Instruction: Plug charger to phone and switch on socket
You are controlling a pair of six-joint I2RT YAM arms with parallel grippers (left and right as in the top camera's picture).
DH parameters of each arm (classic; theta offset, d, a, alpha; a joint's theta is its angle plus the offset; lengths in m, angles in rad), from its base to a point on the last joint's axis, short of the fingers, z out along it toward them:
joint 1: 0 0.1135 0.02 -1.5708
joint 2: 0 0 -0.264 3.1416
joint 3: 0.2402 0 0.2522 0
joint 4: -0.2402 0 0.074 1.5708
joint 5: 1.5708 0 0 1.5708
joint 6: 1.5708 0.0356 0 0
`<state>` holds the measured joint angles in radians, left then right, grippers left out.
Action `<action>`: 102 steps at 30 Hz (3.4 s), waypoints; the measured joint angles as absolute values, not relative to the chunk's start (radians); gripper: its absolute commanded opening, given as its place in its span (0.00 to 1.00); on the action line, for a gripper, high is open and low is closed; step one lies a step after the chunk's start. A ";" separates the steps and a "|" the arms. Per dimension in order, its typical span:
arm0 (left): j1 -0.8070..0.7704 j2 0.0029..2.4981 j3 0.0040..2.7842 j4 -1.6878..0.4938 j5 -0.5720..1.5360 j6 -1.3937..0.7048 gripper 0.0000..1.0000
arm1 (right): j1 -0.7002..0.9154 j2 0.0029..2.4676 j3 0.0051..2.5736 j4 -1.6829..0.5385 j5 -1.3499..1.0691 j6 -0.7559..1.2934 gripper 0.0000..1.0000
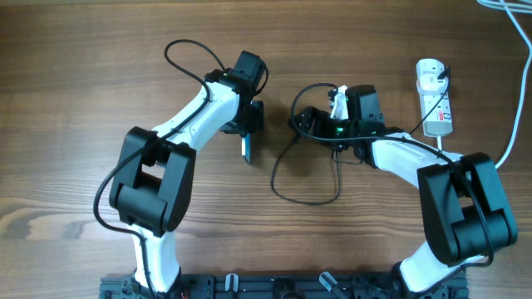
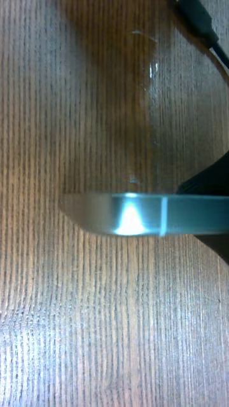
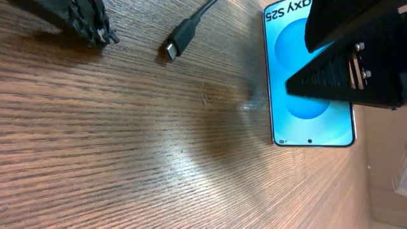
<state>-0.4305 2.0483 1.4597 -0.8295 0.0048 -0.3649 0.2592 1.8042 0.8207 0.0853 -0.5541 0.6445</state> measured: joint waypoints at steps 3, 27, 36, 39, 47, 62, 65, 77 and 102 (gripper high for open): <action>-0.431 2.049 1.448 -0.834 -0.002 -0.366 0.20 | 0.259 1.804 0.821 0.086 -0.549 0.645 1.00; -0.196 1.901 1.378 -0.802 0.422 -0.315 0.04 | 0.275 1.691 1.219 -0.722 -0.345 0.585 0.88; -0.068 1.900 1.319 -0.725 0.731 -0.142 0.04 | 0.497 1.690 1.235 -0.756 -0.232 0.580 0.70; -0.043 1.900 1.311 -0.724 0.741 -0.133 0.04 | 0.540 1.691 1.235 -0.716 -0.227 0.614 0.34; -0.032 1.900 1.306 -0.710 0.732 -0.131 0.04 | 0.659 1.776 1.235 -0.717 -0.043 0.865 0.23; -0.032 1.900 1.306 -0.710 0.708 -0.131 0.04 | 0.664 1.962 1.241 -0.706 -0.006 0.912 0.29; -0.032 1.900 1.306 -0.710 0.707 -0.131 0.04 | 0.641 1.962 1.245 -0.811 -0.007 0.899 0.29; -0.032 1.900 1.306 -0.712 0.705 -0.131 0.04 | 0.435 1.964 1.247 -1.049 -0.025 0.700 0.42; -0.032 1.900 1.306 -0.714 0.704 -0.131 0.04 | 0.437 1.971 1.245 -0.964 -0.060 0.736 0.09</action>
